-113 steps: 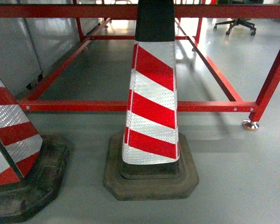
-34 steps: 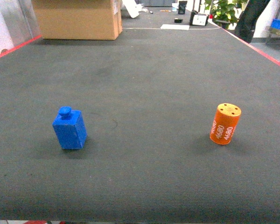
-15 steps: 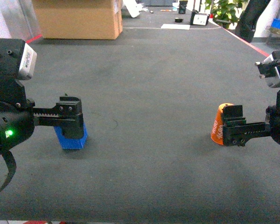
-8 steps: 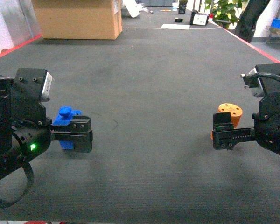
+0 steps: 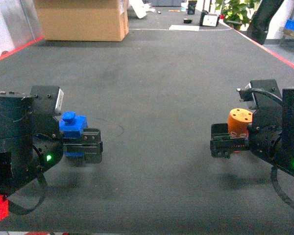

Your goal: Sort blue parts and orange caps into right shelf containers

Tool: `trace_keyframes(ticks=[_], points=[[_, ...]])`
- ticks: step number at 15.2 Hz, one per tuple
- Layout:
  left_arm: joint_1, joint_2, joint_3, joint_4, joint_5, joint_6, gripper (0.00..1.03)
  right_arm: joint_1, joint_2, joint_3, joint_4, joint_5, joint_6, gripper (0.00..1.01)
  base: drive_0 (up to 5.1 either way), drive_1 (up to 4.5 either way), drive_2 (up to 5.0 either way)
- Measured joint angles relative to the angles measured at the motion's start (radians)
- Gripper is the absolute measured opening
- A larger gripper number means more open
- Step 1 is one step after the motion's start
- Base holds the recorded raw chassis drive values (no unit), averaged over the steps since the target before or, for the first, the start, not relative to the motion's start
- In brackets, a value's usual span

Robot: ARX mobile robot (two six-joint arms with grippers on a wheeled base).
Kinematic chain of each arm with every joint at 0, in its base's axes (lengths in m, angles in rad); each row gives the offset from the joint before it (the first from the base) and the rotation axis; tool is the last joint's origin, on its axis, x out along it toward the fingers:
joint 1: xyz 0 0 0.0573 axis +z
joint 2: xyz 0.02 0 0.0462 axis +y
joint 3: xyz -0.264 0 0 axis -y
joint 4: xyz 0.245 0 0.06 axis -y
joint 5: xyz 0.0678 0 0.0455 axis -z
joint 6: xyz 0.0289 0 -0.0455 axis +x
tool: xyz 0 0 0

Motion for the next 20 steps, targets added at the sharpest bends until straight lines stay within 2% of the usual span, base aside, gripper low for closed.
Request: trace_keyframes(ticks=[1, 2, 5, 6, 7, 9, 12, 13, 15, 17, 20], points=[[0.000, 0.001, 0.008, 0.005, 0.000, -0.011, 0.98, -0.001, 0.003, 0.009, -0.012, 0.008, 0.002, 0.91, 0.0, 0.00, 0.0], [0.000, 0.005, 0.012, 0.016, -0.006, -0.011, 0.94, -0.001, 0.006, 0.010, 0.000, 0.014, 0.002, 0.82, 0.0, 0.00, 0.0], [0.000, 0.021, 0.010, 0.039, -0.019, -0.013, 0.63, -0.002, 0.007, 0.010, 0.018, 0.013, 0.001, 0.51, 0.0, 0.00, 0.0], [0.000, 0.021, 0.001, 0.061, -0.027, -0.013, 0.52, -0.002, 0.006, 0.008, 0.018, 0.012, -0.002, 0.47, 0.0, 0.00, 0.0], [-0.001, 0.009, -0.019, 0.069, -0.035, -0.014, 0.45, -0.002, -0.010, -0.010, 0.018, 0.007, 0.000, 0.46, 0.0, 0.00, 0.0], [-0.012, -0.090, -0.121, 0.106, -0.043, -0.023, 0.44, -0.002, -0.109, -0.103, 0.057, 0.006, 0.015, 0.46, 0.0, 0.00, 0.0], [-0.053, -0.420, -0.301, 0.144, -0.087, -0.004, 0.44, -0.006, -0.460, -0.286, 0.103, -0.005, 0.032, 0.46, 0.0, 0.00, 0.0], [-0.053, -0.528, -0.365, 0.121, -0.119, 0.010, 0.44, -0.003, -0.577, -0.355, 0.085, 0.008, 0.030, 0.46, 0.0, 0.00, 0.0], [-0.050, -0.763, -0.459, 0.048, -0.203, 0.031, 0.44, 0.022, -0.790, -0.465, 0.012, 0.069, 0.023, 0.46, 0.0, 0.00, 0.0], [-0.045, -0.962, -0.479, -0.025, -0.233, 0.051, 0.44, 0.037, -0.990, -0.507, -0.045, 0.092, 0.015, 0.46, 0.0, 0.00, 0.0], [-0.045, -1.075, -0.492, -0.082, -0.250, 0.064, 0.44, 0.043, -1.112, -0.534, -0.089, 0.116, 0.000, 0.46, 0.0, 0.00, 0.0]])
